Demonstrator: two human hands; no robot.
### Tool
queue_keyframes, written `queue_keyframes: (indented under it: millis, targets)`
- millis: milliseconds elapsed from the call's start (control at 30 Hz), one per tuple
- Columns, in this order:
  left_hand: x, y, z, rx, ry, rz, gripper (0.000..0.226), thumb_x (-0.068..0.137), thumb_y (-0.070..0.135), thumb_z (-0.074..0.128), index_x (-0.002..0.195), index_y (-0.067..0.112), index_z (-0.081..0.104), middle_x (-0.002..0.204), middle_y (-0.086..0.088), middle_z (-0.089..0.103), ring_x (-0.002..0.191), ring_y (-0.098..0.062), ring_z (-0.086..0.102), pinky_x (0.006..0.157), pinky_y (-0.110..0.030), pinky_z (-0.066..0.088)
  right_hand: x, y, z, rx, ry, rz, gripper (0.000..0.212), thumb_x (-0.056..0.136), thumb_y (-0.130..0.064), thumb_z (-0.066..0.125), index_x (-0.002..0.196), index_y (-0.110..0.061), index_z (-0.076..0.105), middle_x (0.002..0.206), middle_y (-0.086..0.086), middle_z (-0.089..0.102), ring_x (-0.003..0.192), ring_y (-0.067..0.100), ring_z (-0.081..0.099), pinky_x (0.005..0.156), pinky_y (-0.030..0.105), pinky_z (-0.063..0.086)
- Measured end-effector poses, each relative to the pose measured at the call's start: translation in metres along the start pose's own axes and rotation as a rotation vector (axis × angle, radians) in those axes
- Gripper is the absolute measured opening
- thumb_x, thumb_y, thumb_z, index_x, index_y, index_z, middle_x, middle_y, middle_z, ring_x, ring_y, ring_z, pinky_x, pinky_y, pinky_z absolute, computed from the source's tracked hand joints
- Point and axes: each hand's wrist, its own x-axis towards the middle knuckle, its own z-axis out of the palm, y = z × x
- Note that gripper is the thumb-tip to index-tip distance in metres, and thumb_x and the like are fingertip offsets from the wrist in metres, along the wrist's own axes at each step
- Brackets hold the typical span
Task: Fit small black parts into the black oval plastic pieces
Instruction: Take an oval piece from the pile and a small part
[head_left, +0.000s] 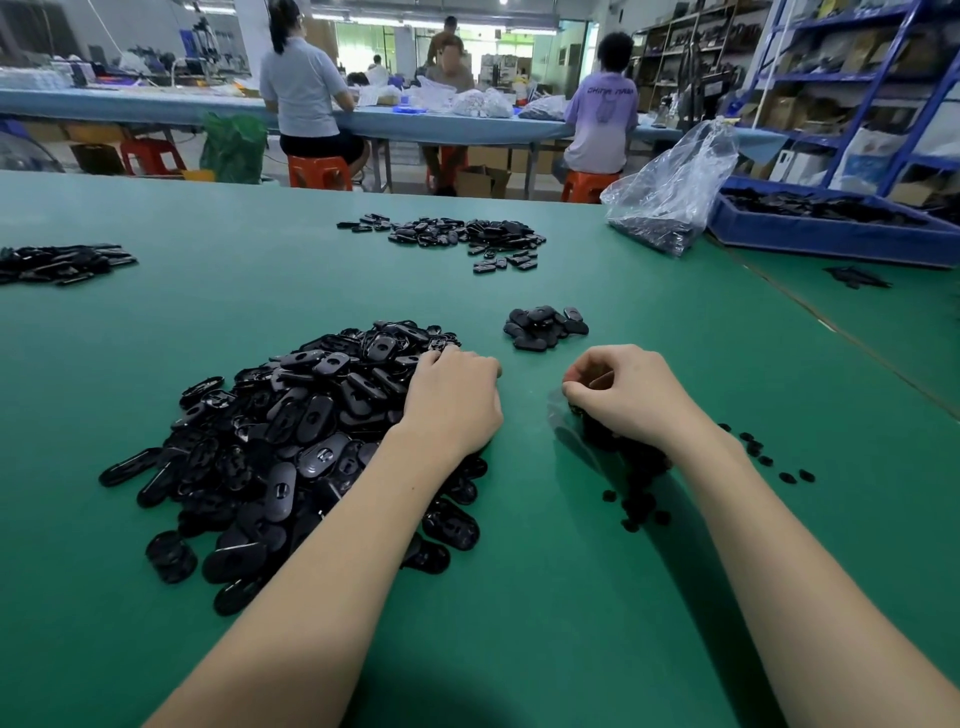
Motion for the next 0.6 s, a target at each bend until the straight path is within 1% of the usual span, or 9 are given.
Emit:
queue_keyframes:
  millis: [100, 133, 200, 300, 367, 433, 500, 567, 600]
  targets:
    - [0.0, -0.001, -0.004, -0.064, 0.05, 0.0, 0.032, 0.101, 0.025, 0.045, 0.127, 0.023, 0.063, 0.121, -0.002, 0.067, 0.121, -0.024, 0.052, 0.106, -0.037, 0.033, 0.0, 0.002, -0.002, 0.0, 0.01, 0.011, 0.008, 0.086, -0.027, 0.07, 0.079, -0.031, 0.071, 0.079, -0.018, 0.07, 0.075, -0.006, 0.064, 0.057, 0.005, 0.04]
    - [0.0, -0.001, -0.005, -0.087, 0.068, 0.002, 0.032, 0.1, 0.026, 0.046, 0.129, 0.024, 0.062, 0.121, -0.001, 0.067, 0.122, -0.023, 0.052, 0.106, -0.036, 0.032, 0.0, 0.002, -0.002, -0.006, 0.019, 0.016, 0.008, 0.086, -0.028, 0.07, 0.08, -0.031, 0.071, 0.08, -0.018, 0.07, 0.076, -0.006, 0.064, 0.061, 0.009, 0.043]
    - [-0.001, 0.001, -0.008, -0.158, 0.117, 0.008, 0.03, 0.099, 0.026, 0.05, 0.127, 0.025, 0.062, 0.119, 0.003, 0.068, 0.12, -0.021, 0.053, 0.104, -0.036, 0.034, 0.001, 0.004, -0.003, -0.046, 0.054, 0.034, 0.007, 0.088, -0.029, 0.067, 0.082, -0.032, 0.07, 0.084, -0.017, 0.07, 0.081, 0.002, 0.065, 0.071, 0.024, 0.05]
    - [-0.003, 0.007, -0.013, -0.403, 0.159, -0.048, 0.025, 0.096, 0.023, 0.057, 0.118, 0.028, 0.068, 0.112, 0.01, 0.07, 0.111, -0.015, 0.059, 0.098, -0.034, 0.045, 0.001, 0.007, -0.003, -0.167, 0.115, 0.041, 0.009, 0.09, -0.027, 0.062, 0.089, -0.031, 0.071, 0.097, -0.009, 0.072, 0.089, 0.015, 0.062, 0.075, 0.031, 0.049]
    - [-0.002, 0.01, -0.015, -0.611, 0.136, -0.11, 0.022, 0.093, 0.017, 0.061, 0.11, 0.027, 0.071, 0.1, 0.01, 0.07, 0.094, -0.007, 0.065, 0.089, -0.023, 0.05, 0.001, 0.009, -0.002, -0.231, 0.125, 0.032, 0.013, 0.09, -0.026, 0.061, 0.094, -0.03, 0.073, 0.104, -0.005, 0.071, 0.092, 0.018, 0.057, 0.072, 0.03, 0.043]
    - [-0.001, 0.012, -0.014, -0.751, 0.108, -0.154, 0.022, 0.09, 0.01, 0.061, 0.103, 0.022, 0.073, 0.092, 0.008, 0.069, 0.069, 0.003, 0.062, 0.07, -0.004, 0.045, 0.0, 0.009, 0.0, -0.288, 0.113, 0.03, 0.019, 0.091, -0.026, 0.06, 0.102, -0.029, 0.075, 0.108, -0.002, 0.068, 0.105, 0.021, 0.055, 0.074, 0.03, 0.04]
    - [0.0, 0.015, -0.013, -0.868, 0.079, -0.204, 0.022, 0.088, 0.006, 0.061, 0.1, 0.019, 0.074, 0.089, 0.006, 0.07, 0.055, 0.006, 0.058, 0.059, 0.0, 0.042, 0.0, 0.007, 0.003, -0.346, 0.095, 0.02, 0.024, 0.094, -0.03, 0.058, 0.112, -0.031, 0.075, 0.119, 0.0, 0.064, 0.12, 0.026, 0.05, 0.083, 0.035, 0.042]
    - [-0.001, 0.017, -0.013, -0.943, 0.05, -0.237, 0.022, 0.088, 0.006, 0.062, 0.1, 0.019, 0.075, 0.09, 0.007, 0.071, 0.059, 0.005, 0.061, 0.062, -0.004, 0.048, -0.002, 0.003, 0.007, -0.401, 0.077, 0.005, 0.029, 0.096, -0.035, 0.056, 0.12, -0.035, 0.073, 0.133, -0.001, 0.061, 0.128, 0.026, 0.045, 0.095, 0.038, 0.041]
    - [-0.002, 0.018, -0.013, -0.975, 0.033, -0.246, 0.022, 0.088, 0.006, 0.063, 0.1, 0.02, 0.075, 0.093, 0.006, 0.072, 0.067, 0.0, 0.066, 0.069, -0.01, 0.053, -0.003, 0.002, 0.009, -0.423, 0.067, -0.001, 0.03, 0.097, -0.037, 0.056, 0.123, -0.036, 0.072, 0.137, -0.002, 0.059, 0.131, 0.025, 0.043, 0.099, 0.039, 0.039]
